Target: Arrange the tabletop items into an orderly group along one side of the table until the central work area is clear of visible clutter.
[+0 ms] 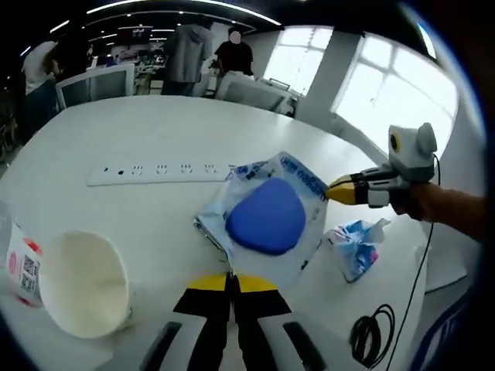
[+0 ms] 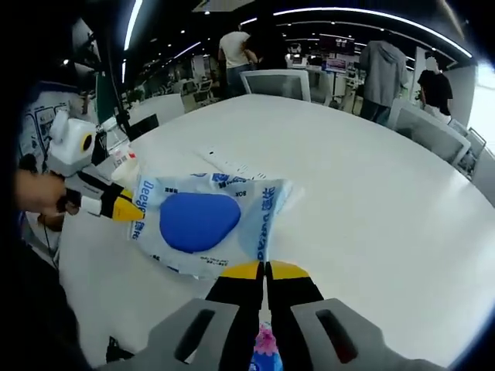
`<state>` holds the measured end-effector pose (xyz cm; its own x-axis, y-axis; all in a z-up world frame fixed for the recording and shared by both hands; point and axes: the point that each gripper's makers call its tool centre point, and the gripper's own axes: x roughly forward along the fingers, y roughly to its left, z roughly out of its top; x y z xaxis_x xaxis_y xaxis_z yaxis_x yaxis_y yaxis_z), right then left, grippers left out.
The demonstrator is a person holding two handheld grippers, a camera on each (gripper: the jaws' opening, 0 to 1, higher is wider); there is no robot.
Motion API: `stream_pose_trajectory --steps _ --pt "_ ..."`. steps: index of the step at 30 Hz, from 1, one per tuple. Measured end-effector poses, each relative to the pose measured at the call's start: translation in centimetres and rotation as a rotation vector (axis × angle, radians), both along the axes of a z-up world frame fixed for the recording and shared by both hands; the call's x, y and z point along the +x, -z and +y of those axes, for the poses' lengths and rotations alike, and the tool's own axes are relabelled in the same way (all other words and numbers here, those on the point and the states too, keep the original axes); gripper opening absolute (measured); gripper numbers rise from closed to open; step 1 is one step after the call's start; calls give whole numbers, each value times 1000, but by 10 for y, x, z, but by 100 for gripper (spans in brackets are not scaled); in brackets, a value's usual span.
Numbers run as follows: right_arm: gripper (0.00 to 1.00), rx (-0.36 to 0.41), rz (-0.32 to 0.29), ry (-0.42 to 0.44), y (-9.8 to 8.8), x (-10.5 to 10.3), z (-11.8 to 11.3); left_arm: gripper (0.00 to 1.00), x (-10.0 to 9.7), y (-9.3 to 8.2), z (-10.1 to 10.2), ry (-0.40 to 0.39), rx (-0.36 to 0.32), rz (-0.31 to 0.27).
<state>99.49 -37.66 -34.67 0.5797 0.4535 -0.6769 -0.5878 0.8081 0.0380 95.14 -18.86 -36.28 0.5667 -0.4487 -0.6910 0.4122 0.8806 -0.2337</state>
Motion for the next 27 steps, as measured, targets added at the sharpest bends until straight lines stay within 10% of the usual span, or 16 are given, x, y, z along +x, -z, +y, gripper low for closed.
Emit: stream_pose_trajectory --steps 27 --pt "0 101 14 174 14 -99 31 0 -5 15 15 370 398 -80"
